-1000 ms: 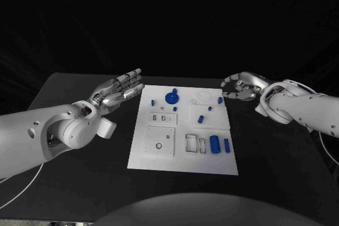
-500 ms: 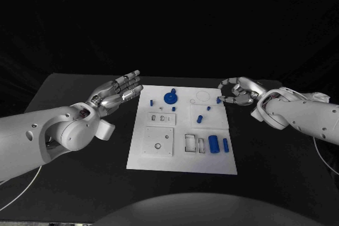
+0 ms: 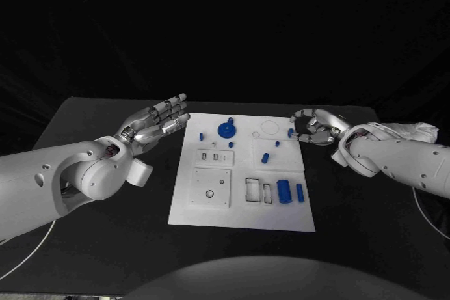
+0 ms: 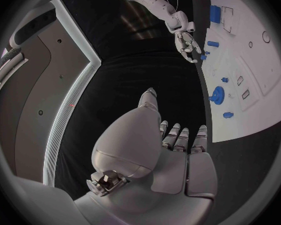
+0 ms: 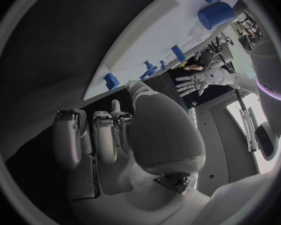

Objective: Assemble the parts on the task board

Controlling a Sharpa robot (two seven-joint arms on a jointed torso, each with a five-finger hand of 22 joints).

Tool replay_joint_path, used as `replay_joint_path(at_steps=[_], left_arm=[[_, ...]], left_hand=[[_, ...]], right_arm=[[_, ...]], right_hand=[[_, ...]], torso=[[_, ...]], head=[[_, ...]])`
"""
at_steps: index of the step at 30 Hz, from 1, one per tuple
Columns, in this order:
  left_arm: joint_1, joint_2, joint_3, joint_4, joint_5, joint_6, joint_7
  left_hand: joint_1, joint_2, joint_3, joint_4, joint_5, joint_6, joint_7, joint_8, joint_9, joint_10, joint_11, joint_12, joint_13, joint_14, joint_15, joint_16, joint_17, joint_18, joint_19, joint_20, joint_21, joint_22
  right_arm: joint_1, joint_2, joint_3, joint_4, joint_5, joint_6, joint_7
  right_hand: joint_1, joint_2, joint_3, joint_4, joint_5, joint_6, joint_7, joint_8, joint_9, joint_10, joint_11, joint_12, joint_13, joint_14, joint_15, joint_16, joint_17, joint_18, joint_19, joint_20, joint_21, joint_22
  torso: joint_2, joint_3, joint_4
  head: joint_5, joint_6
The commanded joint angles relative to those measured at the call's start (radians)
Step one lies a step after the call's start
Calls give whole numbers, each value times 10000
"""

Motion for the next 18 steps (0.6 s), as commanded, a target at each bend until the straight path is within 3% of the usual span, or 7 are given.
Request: replay_joint_path(at_steps=[1, 18], left_arm=[[1, 4, 9, 25, -34, 248, 72], [-1, -36, 9, 37, -34, 277, 33]], left_hand=[[77, 35, 39, 2, 31, -16, -12, 63, -15, -31, 67, 59, 14, 10, 39, -36, -11, 85, 20, 53, 55, -123], [106, 37, 47, -4, 45, -1, -1, 72, -12, -8, 100, 118, 24, 10, 51, -36, -11, 87, 34, 56, 69, -116]], right_arm=[[-16, 45, 2, -47, 11, 80, -169], [-83, 170, 3, -217, -20, 419, -505]], right_hand=[[47, 38, 32, -23, 63, -85, -11, 67, 18, 1041, 90, 37, 2628, 1062, 54, 34, 2631, -113, -41, 57, -37, 2186], [111, 77, 169, -125, 489, -152, 39, 532, 186, 1041, 133, 37, 2628, 1062, 95, 34, 2631, -93, -117, 104, -83, 2161]], torso=[[-6, -4, -1], [3, -2, -2]], head=[[8, 2], [21, 2]])
